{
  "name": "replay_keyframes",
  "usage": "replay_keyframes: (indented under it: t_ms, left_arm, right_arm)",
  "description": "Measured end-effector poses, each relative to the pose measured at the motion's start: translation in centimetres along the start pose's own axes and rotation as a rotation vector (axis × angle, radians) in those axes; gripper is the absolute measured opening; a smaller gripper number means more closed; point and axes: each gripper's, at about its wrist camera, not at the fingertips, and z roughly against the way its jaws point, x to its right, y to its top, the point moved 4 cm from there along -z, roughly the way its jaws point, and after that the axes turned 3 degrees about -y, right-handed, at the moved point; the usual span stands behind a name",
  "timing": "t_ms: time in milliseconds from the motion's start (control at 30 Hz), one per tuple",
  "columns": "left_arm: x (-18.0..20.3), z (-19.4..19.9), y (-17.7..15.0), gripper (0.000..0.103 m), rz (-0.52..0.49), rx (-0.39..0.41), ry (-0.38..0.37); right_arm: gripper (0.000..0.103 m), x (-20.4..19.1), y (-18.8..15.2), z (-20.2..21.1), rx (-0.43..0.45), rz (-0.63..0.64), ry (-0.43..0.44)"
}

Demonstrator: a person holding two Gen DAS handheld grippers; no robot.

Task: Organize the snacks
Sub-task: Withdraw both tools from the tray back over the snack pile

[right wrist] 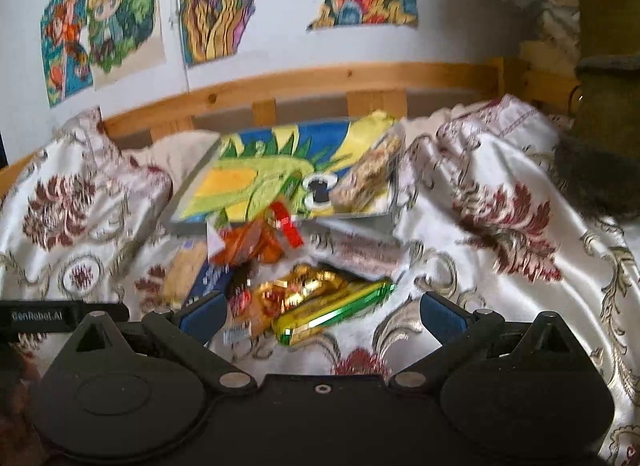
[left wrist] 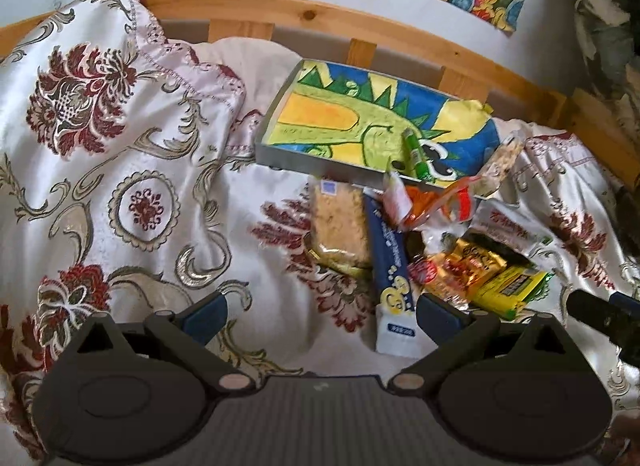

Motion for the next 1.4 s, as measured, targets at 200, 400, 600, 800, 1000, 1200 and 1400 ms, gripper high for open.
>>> replay_keyframes:
  t_ms: [200,400,600,800,1000,1200,1400]
  left_arm:
    - [0.0,-0.2,-0.2,0.102,-0.018,-0.011,0.012]
    - [-0.1,-0.3,-0.3,0.102,-0.017,-0.025,0.021]
    - [0.0,-0.5,-0.4,0.102,-0.028,-0.035,0.023]
    - [0.2,-0.6,-0.4,0.102,-0.040,-0.032,0.021]
    - [0.6,-0.5,-0.1,0.102,-0.045,-0.014,0.016]
    - [1.5,-1.0,0.4,0.102,-0.097,-0.008,0.016]
    - [2.1,-2.2,0.7,0.102,-0.142,-0.047,0.003]
  right_arm:
    - [0.102,-0.8,-1.0,-0.9,-0.064,0.054,-0.009]
    - [0.102,-1.3,-1.3,-1.2,-0.084,0.088,-0.019]
    - [0.102,-1.6,-1.5,-1.4,-0.095,0.106,-0.017]
    - [0.102,-1.6,-1.4,-1.5,-0.092,0.105,-0.016]
    - [0.102,-1.0,-0.9,-1.8,-0.090,0.075,-0.020]
    - [0.102,-0.5,0.0,-2.9,-0.128,0.055,0.008]
    - [0.102,0.8,1.1,-4.5,-0.177,0.011,0.061]
